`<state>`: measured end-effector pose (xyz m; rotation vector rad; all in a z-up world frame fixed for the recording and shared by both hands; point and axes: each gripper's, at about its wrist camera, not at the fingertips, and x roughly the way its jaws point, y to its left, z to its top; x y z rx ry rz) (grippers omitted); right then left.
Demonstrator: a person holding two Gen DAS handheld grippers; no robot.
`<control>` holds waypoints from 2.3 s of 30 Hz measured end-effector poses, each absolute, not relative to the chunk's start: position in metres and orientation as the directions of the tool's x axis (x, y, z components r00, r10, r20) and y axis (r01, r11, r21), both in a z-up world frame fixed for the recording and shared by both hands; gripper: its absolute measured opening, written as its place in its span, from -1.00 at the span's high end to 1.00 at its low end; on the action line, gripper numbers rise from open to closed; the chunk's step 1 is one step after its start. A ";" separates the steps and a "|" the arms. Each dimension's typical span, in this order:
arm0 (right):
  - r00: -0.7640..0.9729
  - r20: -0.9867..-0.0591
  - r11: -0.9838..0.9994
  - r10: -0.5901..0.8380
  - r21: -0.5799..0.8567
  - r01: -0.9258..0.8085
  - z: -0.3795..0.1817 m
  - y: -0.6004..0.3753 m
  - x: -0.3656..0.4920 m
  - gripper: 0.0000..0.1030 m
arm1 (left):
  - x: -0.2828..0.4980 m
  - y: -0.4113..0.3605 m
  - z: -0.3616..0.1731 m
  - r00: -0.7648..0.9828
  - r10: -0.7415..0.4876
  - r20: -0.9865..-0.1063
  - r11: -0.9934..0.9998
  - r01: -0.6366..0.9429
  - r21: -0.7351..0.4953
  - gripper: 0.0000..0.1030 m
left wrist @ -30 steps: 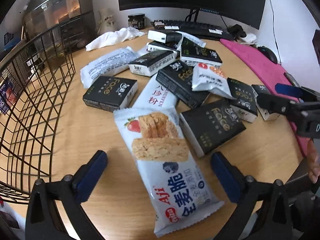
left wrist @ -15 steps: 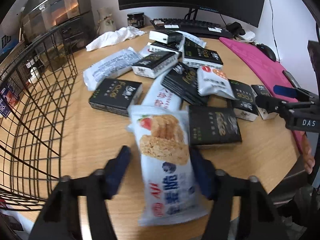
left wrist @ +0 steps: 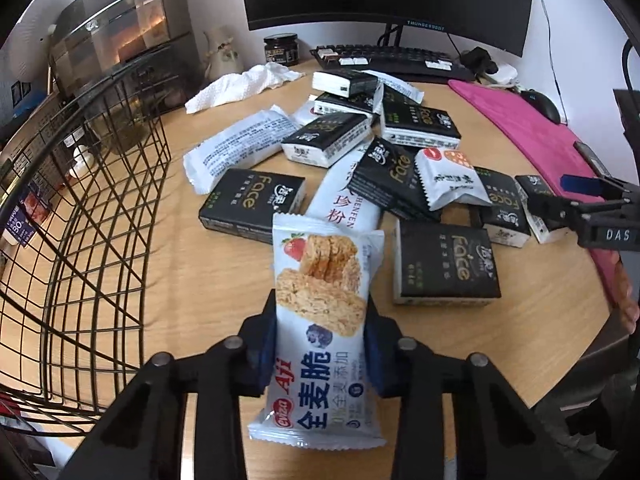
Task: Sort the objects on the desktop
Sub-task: 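Grasp a black Face tissue pack with the right tool while left lifts the Aji packet, then carry both packs over the wire basket and open both tools to drop them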
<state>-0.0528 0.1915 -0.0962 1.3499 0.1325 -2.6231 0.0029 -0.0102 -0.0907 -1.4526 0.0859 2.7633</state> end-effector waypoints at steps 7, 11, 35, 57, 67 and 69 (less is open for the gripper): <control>-0.578 -0.809 -0.972 -0.109 -0.035 0.233 -0.100 0.183 -0.051 0.11 | 0.002 -0.011 -0.083 -0.591 -0.017 -0.807 -0.999 -0.026 0.040 0.23; -0.575 -0.810 -0.971 -0.114 -0.032 0.237 -0.099 0.185 -0.051 0.11 | 0.002 -0.009 -0.073 -0.598 0.000 -0.802 -0.999 -0.043 0.033 0.23; -0.648 -0.651 -0.836 -0.396 -0.037 0.547 0.012 0.042 -0.028 0.11 | 0.016 -0.079 0.039 -0.755 -0.059 -0.653 -0.996 0.092 -0.017 0.23; -0.483 -0.661 -0.632 -0.573 -0.018 0.775 0.011 -0.149 -0.020 -0.29 | 0.062 -0.213 0.028 -0.675 -0.348 -0.650 -0.896 0.443 0.021 -0.39; -0.507 -0.643 -0.658 -0.574 -0.007 0.753 0.016 -0.113 -0.021 -0.32 | 0.058 -0.180 0.036 -0.720 -0.308 -0.621 -0.933 0.358 0.048 -0.45; -0.524 -0.629 -0.672 -0.574 -0.003 0.741 0.020 -0.093 -0.020 -0.32 | 0.059 -0.165 0.041 -0.761 -0.260 -0.595 -0.951 0.308 0.021 -0.45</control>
